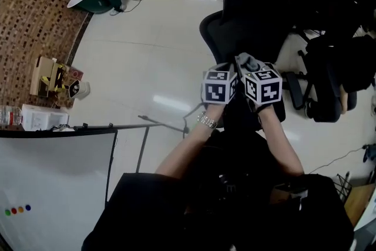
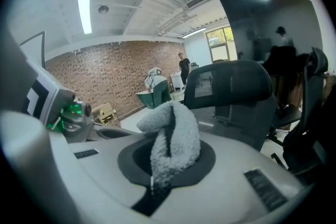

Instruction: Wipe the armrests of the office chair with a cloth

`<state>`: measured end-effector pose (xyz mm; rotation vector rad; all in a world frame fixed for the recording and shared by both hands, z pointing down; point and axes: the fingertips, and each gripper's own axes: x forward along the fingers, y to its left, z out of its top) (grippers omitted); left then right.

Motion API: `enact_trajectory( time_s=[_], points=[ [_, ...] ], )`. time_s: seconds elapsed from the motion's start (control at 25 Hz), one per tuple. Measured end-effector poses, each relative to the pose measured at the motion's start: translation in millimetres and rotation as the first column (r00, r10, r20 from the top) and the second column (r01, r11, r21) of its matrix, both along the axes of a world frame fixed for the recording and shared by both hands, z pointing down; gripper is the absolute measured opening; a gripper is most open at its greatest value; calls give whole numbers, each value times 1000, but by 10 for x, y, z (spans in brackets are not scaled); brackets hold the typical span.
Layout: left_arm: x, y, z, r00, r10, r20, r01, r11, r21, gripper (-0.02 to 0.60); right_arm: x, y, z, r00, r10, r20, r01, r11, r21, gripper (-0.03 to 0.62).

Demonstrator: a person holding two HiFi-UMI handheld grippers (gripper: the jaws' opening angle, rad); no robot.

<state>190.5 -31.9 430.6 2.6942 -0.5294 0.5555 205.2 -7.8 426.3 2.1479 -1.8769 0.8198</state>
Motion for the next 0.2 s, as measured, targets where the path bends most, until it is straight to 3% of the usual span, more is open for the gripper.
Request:
enact_trajectory(
  time_s=[0.2],
  points=[
    [69,2,-15,1000,0,-14,1,1000,6,-5,60,6,-67,1000,-12,1,12,1000,22,18]
  ],
)
